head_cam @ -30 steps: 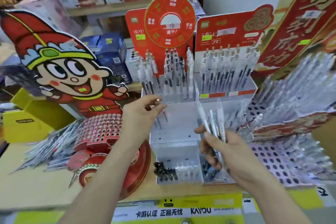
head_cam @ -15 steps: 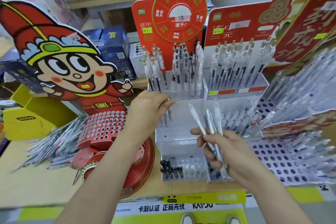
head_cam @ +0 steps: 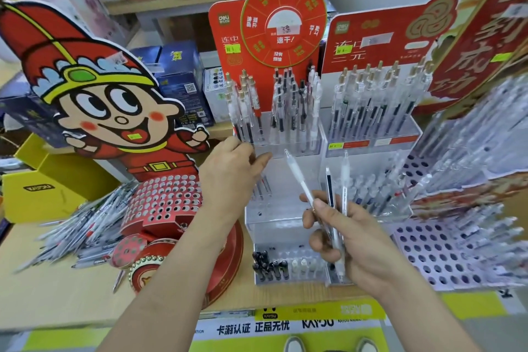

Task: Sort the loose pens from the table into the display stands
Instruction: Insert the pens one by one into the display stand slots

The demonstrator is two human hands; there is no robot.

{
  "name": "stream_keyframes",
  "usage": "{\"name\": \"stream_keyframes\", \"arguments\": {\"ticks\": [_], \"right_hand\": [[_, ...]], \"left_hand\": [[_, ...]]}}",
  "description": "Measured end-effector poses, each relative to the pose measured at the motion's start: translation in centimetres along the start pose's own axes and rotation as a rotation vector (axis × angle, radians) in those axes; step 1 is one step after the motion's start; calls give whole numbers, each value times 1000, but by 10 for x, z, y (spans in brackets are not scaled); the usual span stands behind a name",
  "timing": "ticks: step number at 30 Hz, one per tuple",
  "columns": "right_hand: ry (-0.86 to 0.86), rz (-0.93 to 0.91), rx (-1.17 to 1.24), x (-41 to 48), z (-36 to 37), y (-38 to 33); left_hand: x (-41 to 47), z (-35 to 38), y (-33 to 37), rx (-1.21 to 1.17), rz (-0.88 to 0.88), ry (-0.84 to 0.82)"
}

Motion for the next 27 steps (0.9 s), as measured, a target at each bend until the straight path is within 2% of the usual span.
{"name": "stream_keyframes", "arguments": {"ticks": [5, 8, 14, 22, 27], "right_hand": [[23, -29, 14, -1, 0, -1], [39, -43, 25, 0, -1, -1], [77, -16, 100, 4, 2, 5], [60, 65, 221, 4, 5, 9], [-30, 51, 241, -1, 11, 5]], "left_hand": [[3, 5, 9, -7, 59, -38], [3, 6, 11, -38, 94, -15], [8, 6, 9, 44, 126, 31], [-5, 2, 8, -45, -15, 20], [3, 0, 0, -160, -367, -161]]}}
Point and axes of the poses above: each hand's wrist, its own x-axis towards the middle knuckle, its own z-axis out of the palm, y = z × x, the point moved 5 cm from there along x, towards the middle knuckle, and after that the axes turned 10 degrees about -x, right-handed, at the moved point
